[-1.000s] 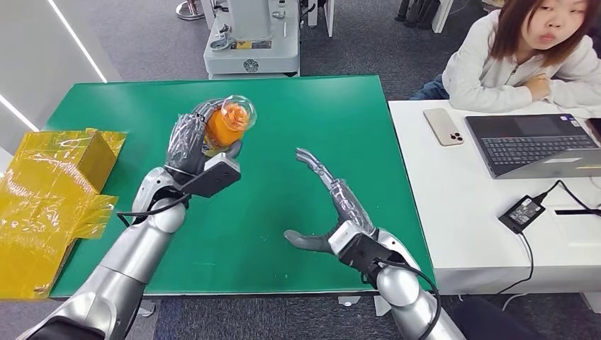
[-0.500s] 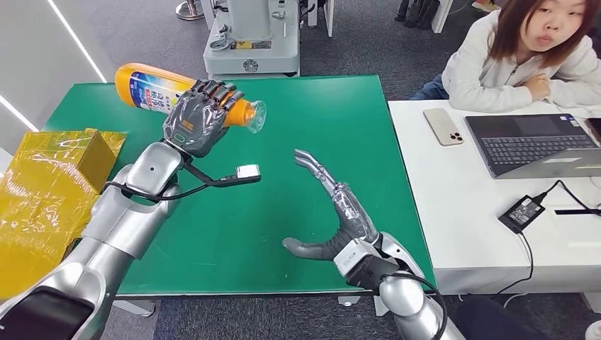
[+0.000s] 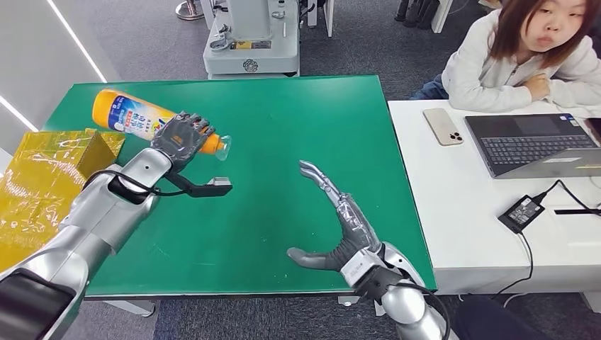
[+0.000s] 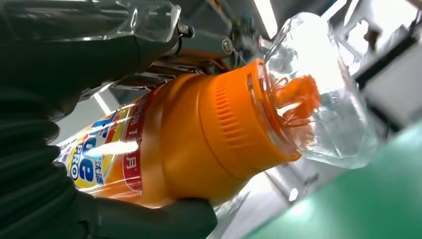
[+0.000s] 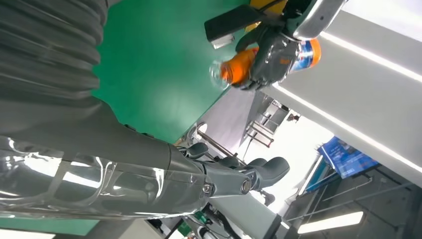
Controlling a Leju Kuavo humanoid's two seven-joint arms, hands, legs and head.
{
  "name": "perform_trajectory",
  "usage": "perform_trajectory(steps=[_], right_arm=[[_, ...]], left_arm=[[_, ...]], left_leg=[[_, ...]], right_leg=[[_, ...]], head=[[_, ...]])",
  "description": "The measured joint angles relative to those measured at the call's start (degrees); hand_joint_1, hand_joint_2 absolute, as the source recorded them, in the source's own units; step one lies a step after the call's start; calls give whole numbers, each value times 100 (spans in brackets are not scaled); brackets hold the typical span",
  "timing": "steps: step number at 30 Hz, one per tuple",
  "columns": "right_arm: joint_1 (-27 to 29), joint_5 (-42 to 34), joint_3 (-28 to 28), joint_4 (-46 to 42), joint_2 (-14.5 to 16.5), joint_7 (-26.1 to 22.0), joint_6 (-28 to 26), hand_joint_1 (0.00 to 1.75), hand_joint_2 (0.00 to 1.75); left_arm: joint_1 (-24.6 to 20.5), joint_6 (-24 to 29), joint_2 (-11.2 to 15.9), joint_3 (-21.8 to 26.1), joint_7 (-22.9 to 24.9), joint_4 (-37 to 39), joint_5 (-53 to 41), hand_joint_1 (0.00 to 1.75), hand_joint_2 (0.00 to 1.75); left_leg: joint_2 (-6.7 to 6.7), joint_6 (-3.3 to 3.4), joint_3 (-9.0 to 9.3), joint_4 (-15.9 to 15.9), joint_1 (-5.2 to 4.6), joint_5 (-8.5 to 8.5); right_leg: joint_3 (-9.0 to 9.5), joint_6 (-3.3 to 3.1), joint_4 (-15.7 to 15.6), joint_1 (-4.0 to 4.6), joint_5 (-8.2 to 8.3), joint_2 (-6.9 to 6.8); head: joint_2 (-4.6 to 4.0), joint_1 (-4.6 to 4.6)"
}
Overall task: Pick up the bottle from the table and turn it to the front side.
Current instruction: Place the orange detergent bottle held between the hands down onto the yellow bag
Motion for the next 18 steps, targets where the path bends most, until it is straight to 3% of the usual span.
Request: perform_trajectory(steps=[7,13,18], right_arm=[[112,-125,-154,91,-4,-90,39,0,175],[490,-345,-380,139,-24,-139,-7,0,175],[679,-376,-450,165,-30,-157,-69,0,175]], left_arm=[[7,-413,351,-154,187,115,-17,175,175],[61,-974,906,-374,811,1,-27,175,175],[143,-1238,1321,-381,734,-268,-28,175,175]], left_leg=[[0,0,-1,-1,0,0],[14,-1,-2,-2,1,0],[15,-1,-3,-6,2,0]], right_leg=[[1,0,0,0,0,-2],[-9,-7,1,1,3,12],[-9,-9,2,2,3,12]], head=[[0,1],[0,-1],[0,-1]])
